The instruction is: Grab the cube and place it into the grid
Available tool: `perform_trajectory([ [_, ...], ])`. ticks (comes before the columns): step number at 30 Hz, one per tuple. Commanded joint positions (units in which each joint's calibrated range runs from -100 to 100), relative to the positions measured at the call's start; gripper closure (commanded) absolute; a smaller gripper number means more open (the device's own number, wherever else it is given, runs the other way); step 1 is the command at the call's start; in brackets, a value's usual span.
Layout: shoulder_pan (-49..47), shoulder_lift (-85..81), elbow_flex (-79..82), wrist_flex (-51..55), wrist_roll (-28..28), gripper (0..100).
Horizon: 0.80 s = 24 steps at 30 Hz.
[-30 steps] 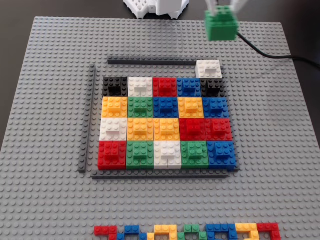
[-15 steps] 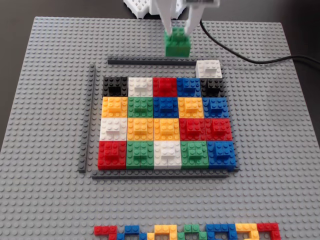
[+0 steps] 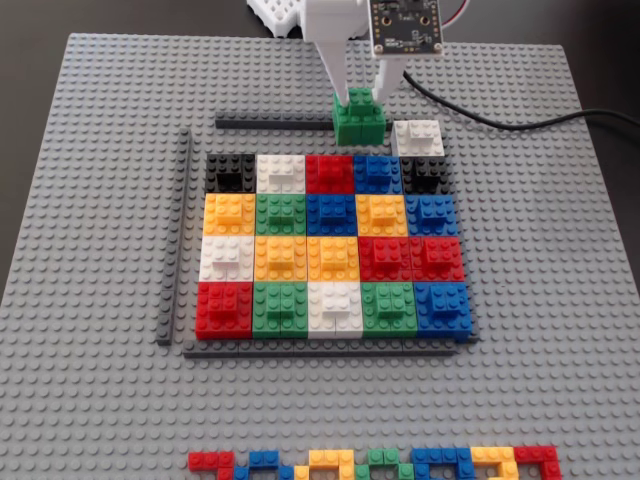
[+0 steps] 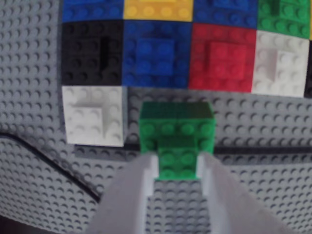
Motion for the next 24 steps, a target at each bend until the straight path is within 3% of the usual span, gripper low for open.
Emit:
perform_trajectory([
  [1, -0.7, 0.8, -0.7, -1.1, -0.8, 96],
  [24, -2.9, 8.6, -1.0, -4.9, -2.7, 96],
])
